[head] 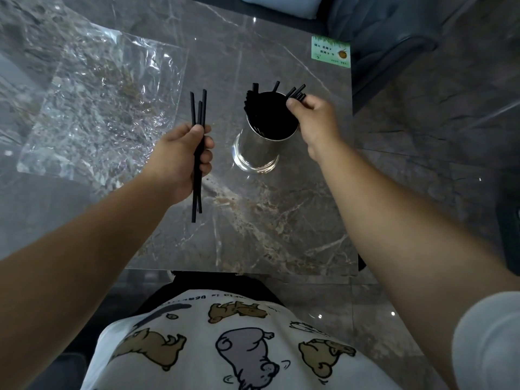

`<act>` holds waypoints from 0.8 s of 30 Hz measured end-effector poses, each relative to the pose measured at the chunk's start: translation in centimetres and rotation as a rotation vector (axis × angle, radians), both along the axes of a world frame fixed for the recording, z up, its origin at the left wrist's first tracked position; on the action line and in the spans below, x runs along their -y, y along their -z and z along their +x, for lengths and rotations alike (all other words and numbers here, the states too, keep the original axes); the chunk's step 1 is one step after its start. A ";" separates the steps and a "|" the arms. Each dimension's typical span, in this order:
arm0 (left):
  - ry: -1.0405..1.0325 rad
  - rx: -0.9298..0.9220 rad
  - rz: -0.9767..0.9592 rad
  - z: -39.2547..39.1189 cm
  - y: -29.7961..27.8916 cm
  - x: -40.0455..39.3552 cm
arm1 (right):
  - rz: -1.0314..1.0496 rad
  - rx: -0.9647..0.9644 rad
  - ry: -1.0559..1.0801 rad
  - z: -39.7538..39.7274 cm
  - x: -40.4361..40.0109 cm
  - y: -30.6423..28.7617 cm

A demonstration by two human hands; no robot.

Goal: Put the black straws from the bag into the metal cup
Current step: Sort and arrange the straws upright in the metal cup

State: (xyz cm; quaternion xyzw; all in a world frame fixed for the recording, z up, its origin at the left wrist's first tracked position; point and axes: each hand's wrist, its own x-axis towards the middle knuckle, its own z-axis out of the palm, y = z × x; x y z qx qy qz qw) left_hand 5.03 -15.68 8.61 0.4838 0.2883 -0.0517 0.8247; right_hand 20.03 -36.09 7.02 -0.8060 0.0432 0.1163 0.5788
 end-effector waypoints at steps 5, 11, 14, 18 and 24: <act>0.012 0.011 0.004 0.4 0.1 0.3 | 0.070 -0.076 0.014 -0.2 0.1 -0.1; 0.020 0.010 0.016 0.8 0.1 0.4 | 0.088 -0.091 -0.049 -0.3 0.7 -0.2; 0.016 0.013 0.018 0.8 0.1 0.3 | 0.043 -0.087 -0.106 0.5 1.2 -0.5; 0.004 0.011 0.026 0.8 0.1 0.4 | -0.153 -0.037 -0.276 2.6 0.5 -2.6; -0.004 0.007 0.034 0.9 0.2 0.8 | -0.337 0.070 -0.419 4.0 -2.2 -3.9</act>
